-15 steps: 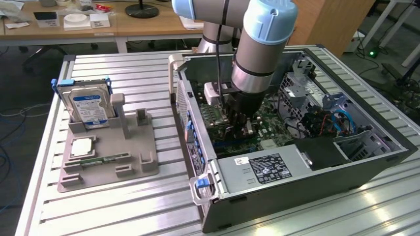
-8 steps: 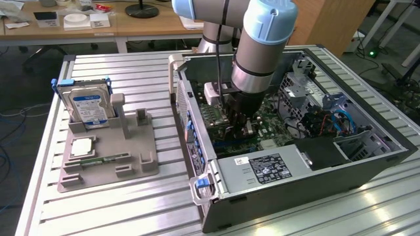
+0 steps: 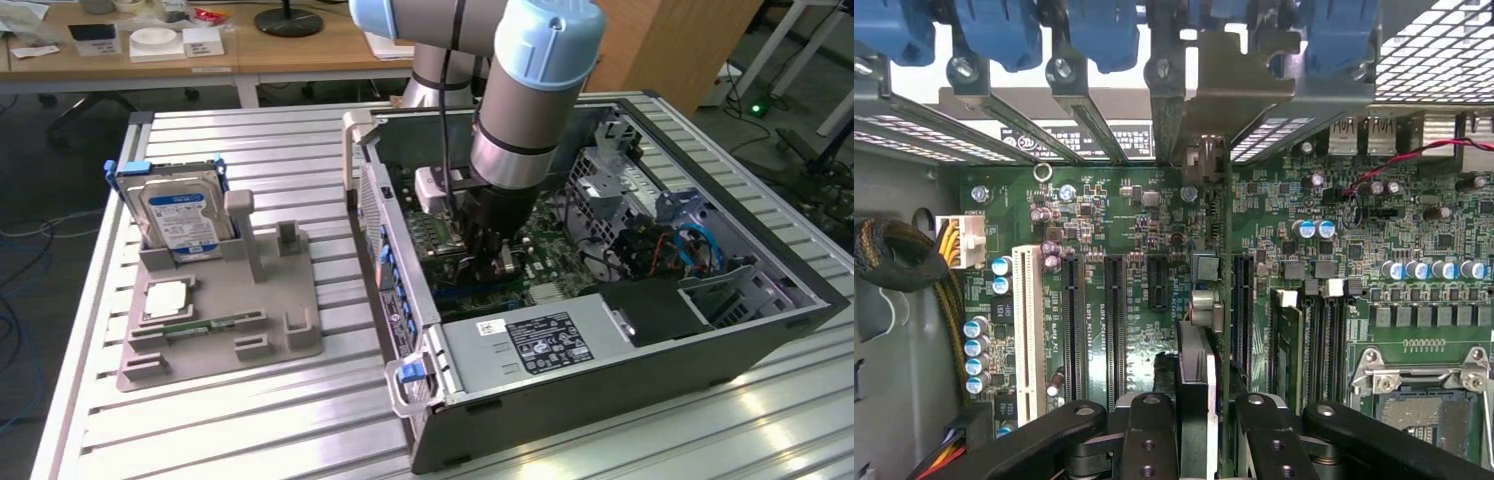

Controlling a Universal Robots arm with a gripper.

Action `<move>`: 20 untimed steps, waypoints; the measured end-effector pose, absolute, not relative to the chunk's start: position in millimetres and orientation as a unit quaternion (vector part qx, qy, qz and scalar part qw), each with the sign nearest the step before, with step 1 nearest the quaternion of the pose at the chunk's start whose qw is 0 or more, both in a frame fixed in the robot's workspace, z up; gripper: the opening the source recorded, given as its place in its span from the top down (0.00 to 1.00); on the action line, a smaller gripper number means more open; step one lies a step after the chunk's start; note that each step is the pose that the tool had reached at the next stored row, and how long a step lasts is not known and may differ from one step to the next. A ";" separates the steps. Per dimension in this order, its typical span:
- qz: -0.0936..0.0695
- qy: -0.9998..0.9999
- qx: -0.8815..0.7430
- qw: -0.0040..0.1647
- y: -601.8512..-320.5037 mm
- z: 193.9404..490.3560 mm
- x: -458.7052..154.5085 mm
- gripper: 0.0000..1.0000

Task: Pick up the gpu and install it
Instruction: 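Insert the gpu into the slot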

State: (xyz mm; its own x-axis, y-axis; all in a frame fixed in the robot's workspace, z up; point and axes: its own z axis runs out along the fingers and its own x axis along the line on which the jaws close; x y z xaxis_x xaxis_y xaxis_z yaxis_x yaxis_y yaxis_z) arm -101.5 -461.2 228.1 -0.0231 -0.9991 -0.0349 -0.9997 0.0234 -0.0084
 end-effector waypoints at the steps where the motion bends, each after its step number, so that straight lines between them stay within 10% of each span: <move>1: 0.009 0.715 -0.699 0.016 -461.2 228.4 -101.5 0.73; 20: 0.008 0.714 -0.700 0.017 -461.0 223.9 -102.6 0.73</move>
State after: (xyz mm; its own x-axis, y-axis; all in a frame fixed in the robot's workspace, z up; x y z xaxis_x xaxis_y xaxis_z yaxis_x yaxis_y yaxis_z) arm -102.6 -461.0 223.9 -0.0196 -0.9992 -0.0347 -0.9997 0.0200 -0.0127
